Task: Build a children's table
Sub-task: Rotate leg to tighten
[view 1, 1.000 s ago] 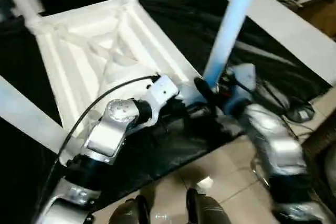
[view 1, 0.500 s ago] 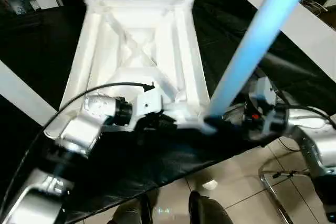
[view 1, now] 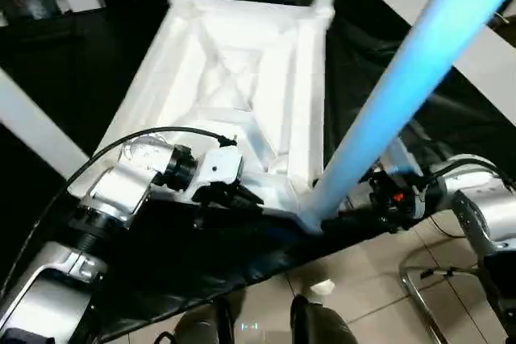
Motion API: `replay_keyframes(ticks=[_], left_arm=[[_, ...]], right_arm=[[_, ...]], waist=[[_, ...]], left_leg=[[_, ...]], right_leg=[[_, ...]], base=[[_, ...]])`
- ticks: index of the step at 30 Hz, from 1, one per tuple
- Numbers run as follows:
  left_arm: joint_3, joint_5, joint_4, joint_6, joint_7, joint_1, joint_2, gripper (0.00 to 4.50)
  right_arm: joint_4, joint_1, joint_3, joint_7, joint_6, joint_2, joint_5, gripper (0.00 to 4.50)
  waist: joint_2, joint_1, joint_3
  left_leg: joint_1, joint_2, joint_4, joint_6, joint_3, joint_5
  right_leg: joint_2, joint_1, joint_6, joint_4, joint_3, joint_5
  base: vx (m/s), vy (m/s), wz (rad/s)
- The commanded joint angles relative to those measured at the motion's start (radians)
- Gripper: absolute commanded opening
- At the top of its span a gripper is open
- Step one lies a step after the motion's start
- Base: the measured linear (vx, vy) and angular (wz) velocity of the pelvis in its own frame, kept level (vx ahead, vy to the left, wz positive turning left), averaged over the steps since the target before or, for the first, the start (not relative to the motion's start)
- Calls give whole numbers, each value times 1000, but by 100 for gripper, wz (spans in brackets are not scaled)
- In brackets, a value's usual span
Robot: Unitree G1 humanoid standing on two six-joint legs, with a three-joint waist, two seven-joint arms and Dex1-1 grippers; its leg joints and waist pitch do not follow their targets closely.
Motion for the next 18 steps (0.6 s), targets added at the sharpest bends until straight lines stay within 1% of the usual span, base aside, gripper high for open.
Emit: replay_keyframes(ticks=[1, 3, 4, 6, 7, 9, 10, 12, 15, 18], left_arm=[[-86, 50, 33, -10, -61, 21, 11, 0], [-85, 49, 41, -17, -65, 18, 10, 0], [-85, 51, 55, -27, -68, 11, 8, 0], [-85, 53, 71, -39, -72, 3, 5, 0], [-85, 54, 75, -41, -72, 1, 4, 0], [-84, 54, 80, -44, -73, -1, 4, 0], [-83, 55, 88, -50, -74, -3, 6, 0], [-82, 56, 91, -49, -73, -3, 8, 0], [-78, 57, 95, -51, -72, 0, 11, 0], [-63, 43, 75, -20, -60, 18, 16, 0]], right_arm=[[3, -13, 25, 43, -12, -3, -5, 301], [9, -20, 34, 49, -18, -2, -3, 286], [17, -29, 50, 53, -25, -3, 1, 265], [29, -39, 64, 54, -35, -3, 4, 257], [31, -42, 71, 54, -37, -5, 8, 252], [32, -45, 81, 54, -40, -7, 13, 227], [32, -47, 95, 54, -42, -11, 21, 218], [26, -44, 99, 54, -40, -12, 24, 208], [13, -36, 110, 54, -34, -18, 34, 203], [-17, -9, 105, 54, -12, -19, 49, 201]], waist=[[-18, -4, -83], [-18, -3, -83], [-18, -2, -82], [-19, -2, -82], [-18, -1, -81], [-18, -1, -80], [-18, -1, -81], [-19, -1, -81], [-18, 0, -80], [-18, 1, -80]], left_leg=[[36, 136, -64, 157, -52, -31], [36, 136, -64, 155, -52, -30], [36, 136, -65, 154, -52, -36], [35, 134, -66, 146, -52, -47], [36, 136, -67, 136, -53, -62], [36, 136, -68, 131, -53, -69], [37, 136, -69, 128, -53, -68], [36, 136, -68, 129, -53, -64], [35, 136, -68, 135, -53, -60], [35, 136, -68, 136, -53, -59]], right_leg=[[-89, 38, -323, -33, 45, -82], [-89, 37, -323, -32, 44, -85], [-89, 37, -323, -34, 44, -95], [-89, 37, -320, -36, 44, -118], [-91, 37, -319, -38, 45, -137], [-92, 37, -315, -39, 46, -144], [-91, 37, -315, -38, 45, -139], [-91, 37, -316, -37, 45, -129], [-92, 38, -318, -37, 46, -116], [-91, 38, -320, -36, 45, -114]], base=[[0, 0, 0], [0, 0, 0], [0, 0, 0], [0, 0, 0], [0, 0, 0], [0, 0, 0], [0, 0, 0], [0, 0, 0], [0, 0, 0], [0, 0, 0]])
